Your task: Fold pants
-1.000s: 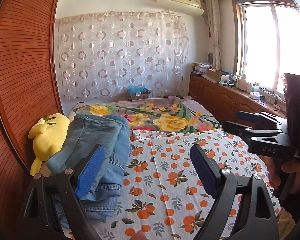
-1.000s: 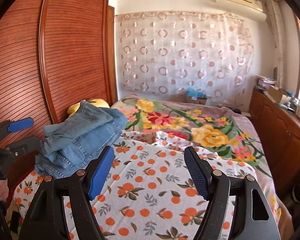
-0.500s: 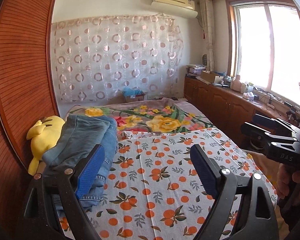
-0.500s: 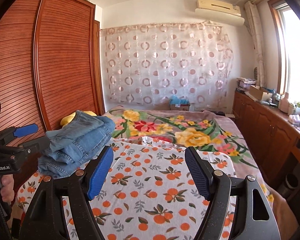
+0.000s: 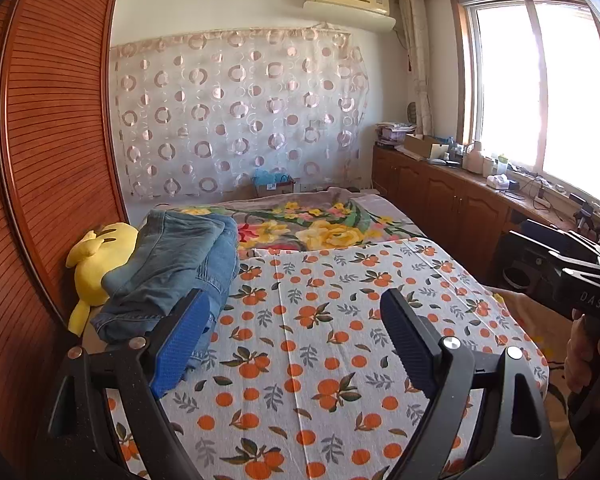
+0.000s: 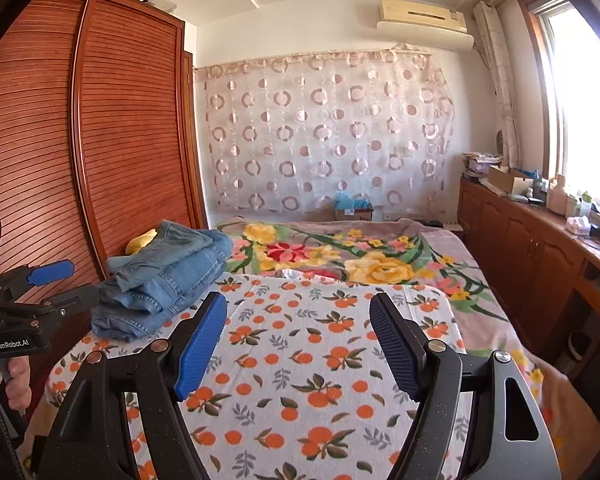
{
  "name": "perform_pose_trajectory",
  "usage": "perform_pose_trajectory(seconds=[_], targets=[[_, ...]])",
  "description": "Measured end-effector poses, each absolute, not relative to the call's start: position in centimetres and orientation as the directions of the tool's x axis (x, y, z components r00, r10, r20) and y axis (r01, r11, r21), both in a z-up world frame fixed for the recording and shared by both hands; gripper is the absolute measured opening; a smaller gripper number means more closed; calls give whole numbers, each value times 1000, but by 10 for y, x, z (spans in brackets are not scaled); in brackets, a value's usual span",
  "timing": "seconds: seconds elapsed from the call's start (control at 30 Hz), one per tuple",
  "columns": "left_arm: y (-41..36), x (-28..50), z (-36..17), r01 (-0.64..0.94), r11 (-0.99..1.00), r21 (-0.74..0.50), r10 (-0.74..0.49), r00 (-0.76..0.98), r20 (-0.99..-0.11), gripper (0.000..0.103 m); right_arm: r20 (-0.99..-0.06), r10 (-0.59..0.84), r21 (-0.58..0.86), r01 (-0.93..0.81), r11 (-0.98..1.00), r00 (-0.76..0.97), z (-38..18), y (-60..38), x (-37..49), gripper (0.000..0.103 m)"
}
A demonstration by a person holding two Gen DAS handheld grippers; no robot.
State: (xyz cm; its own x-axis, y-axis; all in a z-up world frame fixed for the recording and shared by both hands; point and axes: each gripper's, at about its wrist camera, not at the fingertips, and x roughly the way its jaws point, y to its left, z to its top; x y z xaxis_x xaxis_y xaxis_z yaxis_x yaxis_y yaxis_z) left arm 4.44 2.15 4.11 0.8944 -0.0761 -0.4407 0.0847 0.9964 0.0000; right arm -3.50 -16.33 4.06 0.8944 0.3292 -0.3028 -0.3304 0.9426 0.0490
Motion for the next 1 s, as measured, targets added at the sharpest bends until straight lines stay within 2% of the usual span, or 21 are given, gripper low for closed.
perform_pose_trajectory(seconds=[1.0], targets=[[18, 24, 25, 62, 998, -8, -59, 882, -468, 88, -340, 294, 63, -290, 955, 893, 31, -170, -48, 76]])
